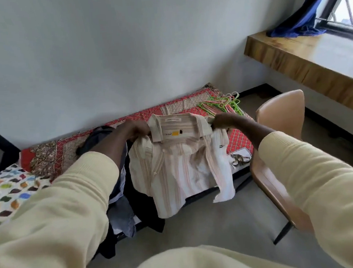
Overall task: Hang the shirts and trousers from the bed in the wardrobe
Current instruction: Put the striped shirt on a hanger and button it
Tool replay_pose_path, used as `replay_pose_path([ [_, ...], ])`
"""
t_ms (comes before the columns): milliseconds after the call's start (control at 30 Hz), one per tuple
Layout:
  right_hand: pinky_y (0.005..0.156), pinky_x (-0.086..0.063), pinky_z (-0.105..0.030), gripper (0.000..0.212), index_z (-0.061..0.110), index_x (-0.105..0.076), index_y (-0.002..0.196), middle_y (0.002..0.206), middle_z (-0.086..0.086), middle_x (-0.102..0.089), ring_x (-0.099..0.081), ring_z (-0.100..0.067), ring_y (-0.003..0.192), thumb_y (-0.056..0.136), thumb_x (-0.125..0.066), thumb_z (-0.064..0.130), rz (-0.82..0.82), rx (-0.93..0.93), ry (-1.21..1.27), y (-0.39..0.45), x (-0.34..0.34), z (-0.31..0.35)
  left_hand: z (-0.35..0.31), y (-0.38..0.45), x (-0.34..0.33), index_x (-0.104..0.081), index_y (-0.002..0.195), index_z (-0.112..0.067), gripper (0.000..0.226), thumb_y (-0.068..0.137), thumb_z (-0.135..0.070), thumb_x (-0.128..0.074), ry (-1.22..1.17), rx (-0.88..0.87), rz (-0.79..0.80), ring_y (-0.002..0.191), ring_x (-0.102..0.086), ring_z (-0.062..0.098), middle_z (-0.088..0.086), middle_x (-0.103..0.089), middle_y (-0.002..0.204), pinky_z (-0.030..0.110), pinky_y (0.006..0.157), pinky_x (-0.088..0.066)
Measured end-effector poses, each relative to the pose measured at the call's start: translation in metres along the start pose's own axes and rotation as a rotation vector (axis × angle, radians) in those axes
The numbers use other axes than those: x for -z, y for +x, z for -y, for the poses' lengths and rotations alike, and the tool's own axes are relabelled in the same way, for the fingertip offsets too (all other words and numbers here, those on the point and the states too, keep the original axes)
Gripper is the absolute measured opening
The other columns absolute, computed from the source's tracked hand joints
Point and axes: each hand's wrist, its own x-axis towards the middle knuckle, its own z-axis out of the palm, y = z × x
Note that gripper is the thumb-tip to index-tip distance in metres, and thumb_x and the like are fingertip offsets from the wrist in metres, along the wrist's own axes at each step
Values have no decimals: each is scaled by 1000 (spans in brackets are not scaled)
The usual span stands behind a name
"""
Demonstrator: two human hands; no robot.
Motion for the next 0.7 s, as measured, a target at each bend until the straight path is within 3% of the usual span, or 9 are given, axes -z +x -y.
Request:
replay_pose_path([
  [67, 79, -56, -46, 17, 0, -57, 109, 106, -20, -63, -63, -35, 88, 98, -57, 14, 294, -89, 84, -1, -3, -1, 7, 21, -8, -59, 93, -4, 40, 58, -19, -71, 169, 110, 120, 79, -61, 27, 17, -64, 93, 40, 81, -52],
  [167, 73, -49, -35, 28, -1, -61, 107, 91, -10, -61, -56, -22, 74, 100, -55, 26, 75, -37, -95, 16, 3, 0, -28, -26, -11, -60, 92, -1, 14, 84, -12, -62, 157, 83, -82, 72, -53, 22, 13, -56, 80, 42, 72, -52],
  [267, 65, -43, -27, 43, -2, -55, 126, 83, -3, -55, -48, -15, 68, 102, -48, 33, 111, -29, -176, 39, 12, 2, -44, -18, -5, -53, 128, 5, 37, 97, -15, -58, 198, 97, -85, 91, -61, 30, 21, -59, 118, 41, 80, -51],
  [333, 74, -46, -28, 50, -2, -49, 135, 103, -8, -61, -56, -19, 84, 103, -47, 36, 225, -86, -148, 65, 19, -1, -48, 1, -1, -45, 136, -1, 48, 96, -23, -61, 161, 168, 71, 119, -56, 34, 17, -51, 135, 41, 94, -48],
  [433, 103, -38, -38, 56, -2, -44, 142, 143, -17, -49, -49, -31, 126, 102, -47, 37, 217, -116, -162, 109, 30, -12, -39, 47, 18, -58, 129, -2, 62, 79, -31, -79, -33, 173, 316, 114, -59, 31, 17, -57, 130, 42, 99, -48],
  [467, 102, -39, -37, 54, -2, -47, 139, 140, -17, -51, -50, -31, 124, 102, -48, 37, 182, -109, -155, 127, 35, -17, -36, 66, 25, -67, 116, -2, 54, 71, -26, -84, -184, 143, 362, 102, -64, 31, 18, -64, 117, 45, 99, -49],
  [533, 77, -44, -33, 33, 0, -61, 113, 106, -16, -60, -55, -25, 88, 102, -50, 30, 157, -136, -27, 188, 43, -30, -38, 118, 40, -73, 91, -2, 13, 80, -7, -69, -448, 100, 395, 79, -67, 31, 19, -69, 93, 48, 92, -51],
  [600, 53, -34, -27, 23, 8, -54, 81, 73, -7, -50, -39, -16, 59, 101, -50, 18, 198, -181, 69, 235, 47, -40, -40, 166, 51, -66, 94, 1, 16, 87, 6, -53, -517, 79, 318, 79, -65, 32, 22, -66, 94, 46, 86, -53],
  [700, 50, -30, -27, 17, 7, -55, 82, 74, -10, -49, -36, -15, 54, 98, -52, 12, 383, -226, 11, 335, 57, -46, -59, 275, 73, -60, 106, -1, 20, 87, 6, -59, -293, 106, 278, 81, -60, 30, 21, -61, 98, 34, 66, -56],
])
